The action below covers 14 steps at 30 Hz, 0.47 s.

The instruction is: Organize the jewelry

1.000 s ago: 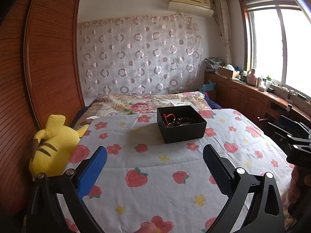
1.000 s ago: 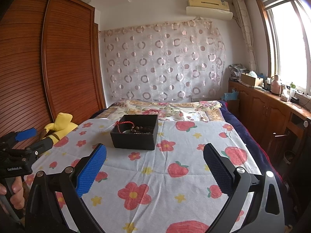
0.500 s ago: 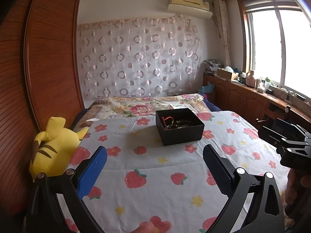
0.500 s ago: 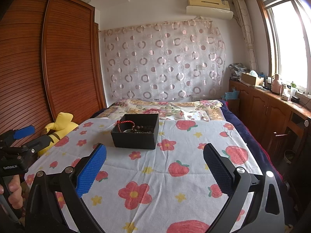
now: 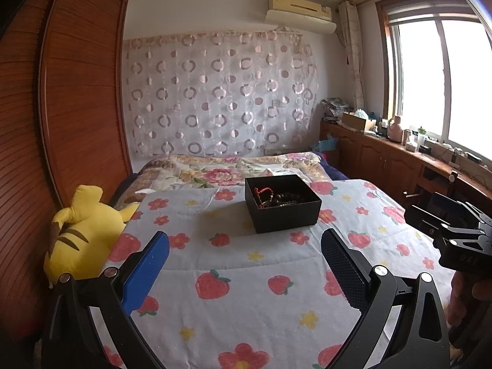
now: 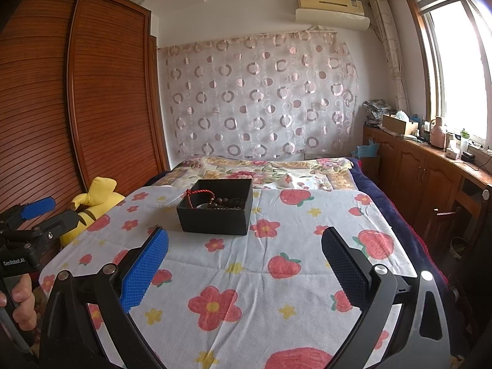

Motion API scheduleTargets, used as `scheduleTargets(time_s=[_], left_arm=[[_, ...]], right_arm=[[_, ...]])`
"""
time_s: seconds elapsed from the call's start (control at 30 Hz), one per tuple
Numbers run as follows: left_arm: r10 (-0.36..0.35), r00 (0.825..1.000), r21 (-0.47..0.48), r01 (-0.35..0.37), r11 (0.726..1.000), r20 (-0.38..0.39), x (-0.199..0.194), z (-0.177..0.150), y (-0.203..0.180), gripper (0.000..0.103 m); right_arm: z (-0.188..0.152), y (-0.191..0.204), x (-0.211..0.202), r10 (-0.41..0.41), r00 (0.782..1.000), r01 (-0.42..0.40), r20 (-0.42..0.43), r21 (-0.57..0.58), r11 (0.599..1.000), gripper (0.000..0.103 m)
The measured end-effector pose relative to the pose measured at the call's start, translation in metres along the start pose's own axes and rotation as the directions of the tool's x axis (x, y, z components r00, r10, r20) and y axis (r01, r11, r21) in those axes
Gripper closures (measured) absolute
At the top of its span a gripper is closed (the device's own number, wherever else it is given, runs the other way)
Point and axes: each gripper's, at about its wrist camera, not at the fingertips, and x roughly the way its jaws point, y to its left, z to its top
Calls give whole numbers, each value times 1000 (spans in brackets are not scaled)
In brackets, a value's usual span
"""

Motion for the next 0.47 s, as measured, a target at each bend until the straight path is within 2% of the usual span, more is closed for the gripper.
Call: scheduleTargets(time_s=[0.47], left_arm=[[9,1000,-2,-9,1000,-7,0,-2,1,8]], right_arm=[[1,0,0,-1,1000,1,1,1,1000,2]])
